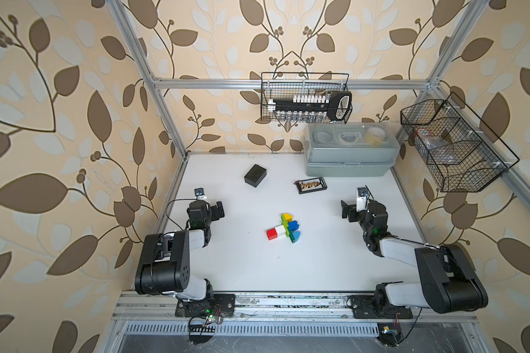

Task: Assemble a fork with lego
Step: Reset both arms

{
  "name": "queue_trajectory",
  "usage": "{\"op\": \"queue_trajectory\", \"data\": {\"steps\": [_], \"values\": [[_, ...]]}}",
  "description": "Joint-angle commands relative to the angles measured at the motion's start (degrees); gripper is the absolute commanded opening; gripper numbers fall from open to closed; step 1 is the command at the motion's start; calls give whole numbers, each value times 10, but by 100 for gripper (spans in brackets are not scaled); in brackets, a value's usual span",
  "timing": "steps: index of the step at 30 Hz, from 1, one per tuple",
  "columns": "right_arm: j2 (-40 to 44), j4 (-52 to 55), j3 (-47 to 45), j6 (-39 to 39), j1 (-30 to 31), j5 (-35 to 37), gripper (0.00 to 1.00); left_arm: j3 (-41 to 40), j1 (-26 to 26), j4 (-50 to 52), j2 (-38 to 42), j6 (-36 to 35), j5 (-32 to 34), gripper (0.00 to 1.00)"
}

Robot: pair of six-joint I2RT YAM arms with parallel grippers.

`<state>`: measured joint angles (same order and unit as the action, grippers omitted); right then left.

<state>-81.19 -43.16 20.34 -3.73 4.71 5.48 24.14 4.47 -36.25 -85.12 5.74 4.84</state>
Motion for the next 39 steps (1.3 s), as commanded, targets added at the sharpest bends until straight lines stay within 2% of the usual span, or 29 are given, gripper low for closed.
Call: {"op": "queue_trajectory", "data": {"steps": [1,3,7,10,39], "values": [[-28,-68,-17,6,-11,-19,98,-2,2,-29,-3,-9,-11,99],[-50,-102,-23,4,-11,-24,98,-3,2,-29,-3,-9,-11,99],[-53,-69,-5,13,-20,-30,98,-3,2,-29,-3,-10,-11,99],[-55,-38,11,38,-25,12,98,-3,2,-29,-3,-10,-11,99],[-56,-32,15,42,-30,7,98,-1,2,-27,-6,-9,-11,99]]}}
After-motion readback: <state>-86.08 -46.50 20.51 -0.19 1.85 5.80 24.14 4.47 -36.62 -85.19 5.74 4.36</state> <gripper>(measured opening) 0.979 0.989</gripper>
